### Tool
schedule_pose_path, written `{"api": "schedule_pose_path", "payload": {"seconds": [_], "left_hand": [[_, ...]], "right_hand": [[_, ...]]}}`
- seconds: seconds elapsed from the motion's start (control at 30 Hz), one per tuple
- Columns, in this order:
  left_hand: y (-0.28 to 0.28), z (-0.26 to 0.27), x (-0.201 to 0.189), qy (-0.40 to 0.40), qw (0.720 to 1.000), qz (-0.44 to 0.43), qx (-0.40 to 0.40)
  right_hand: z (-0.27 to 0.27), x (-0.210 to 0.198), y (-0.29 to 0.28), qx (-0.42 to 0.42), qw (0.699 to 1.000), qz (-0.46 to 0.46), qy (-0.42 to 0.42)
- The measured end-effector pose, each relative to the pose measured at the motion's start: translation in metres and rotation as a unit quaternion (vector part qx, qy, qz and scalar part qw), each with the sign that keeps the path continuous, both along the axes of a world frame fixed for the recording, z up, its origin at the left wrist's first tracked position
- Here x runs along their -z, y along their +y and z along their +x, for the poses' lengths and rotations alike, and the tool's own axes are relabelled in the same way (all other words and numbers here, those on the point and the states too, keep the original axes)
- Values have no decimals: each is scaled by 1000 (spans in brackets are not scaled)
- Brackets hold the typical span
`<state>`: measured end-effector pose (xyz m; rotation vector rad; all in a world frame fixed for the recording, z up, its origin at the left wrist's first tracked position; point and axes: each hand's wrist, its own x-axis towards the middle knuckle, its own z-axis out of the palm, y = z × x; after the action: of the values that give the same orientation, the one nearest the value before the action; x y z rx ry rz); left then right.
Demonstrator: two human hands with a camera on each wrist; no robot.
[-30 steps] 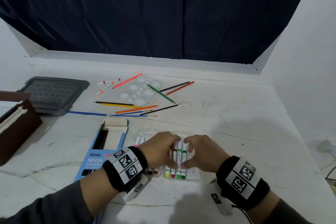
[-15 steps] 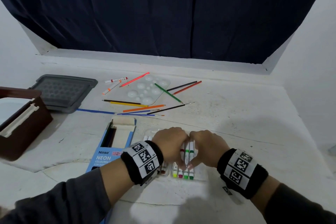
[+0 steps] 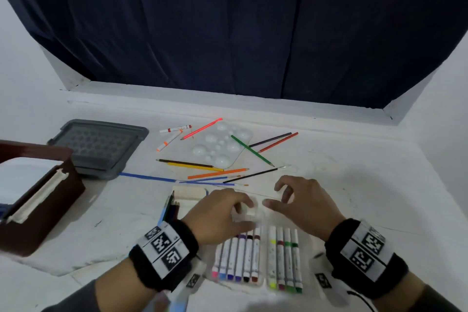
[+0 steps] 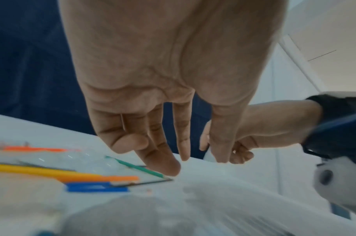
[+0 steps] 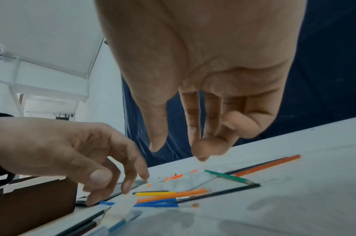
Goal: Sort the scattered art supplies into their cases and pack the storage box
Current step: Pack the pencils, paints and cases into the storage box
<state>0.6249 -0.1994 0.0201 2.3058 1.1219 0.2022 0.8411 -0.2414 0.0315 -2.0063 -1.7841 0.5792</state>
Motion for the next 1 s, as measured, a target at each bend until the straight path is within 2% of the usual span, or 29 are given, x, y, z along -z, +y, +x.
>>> {"api": "schedule_pose_path", "payload": {"seconds": [0.2, 0.33, 0.4, 0.53, 0.6, 0.73, 0.87, 1.0], "left_hand": [[82, -87, -16, -56, 986, 67, -141], [150, -129, -8, -13, 963, 112, -244], [180, -138, 1, 30, 957, 109, -267], [219, -132, 15, 164, 951, 81, -248], [230, -128, 19, 204, 948, 71, -233], [249, -131, 23, 235, 946, 75, -211], [262, -134, 21, 257, 939, 91, -210], [263, -133, 18, 290, 929, 117, -199]], "right_hand": [[-53, -7, 78, -15, 998, 55, 37], [-99, -15, 144, -51, 996, 69, 17], [-120, -14, 178, -68, 994, 80, -8], [-148, -8, 244, -123, 988, 77, -49], [-158, -2, 273, -157, 983, 75, -66], [-176, 21, 321, -207, 972, 26, -109], [-192, 30, 344, -256, 943, -25, -212], [-194, 30, 352, -212, 936, -27, -281]]}}
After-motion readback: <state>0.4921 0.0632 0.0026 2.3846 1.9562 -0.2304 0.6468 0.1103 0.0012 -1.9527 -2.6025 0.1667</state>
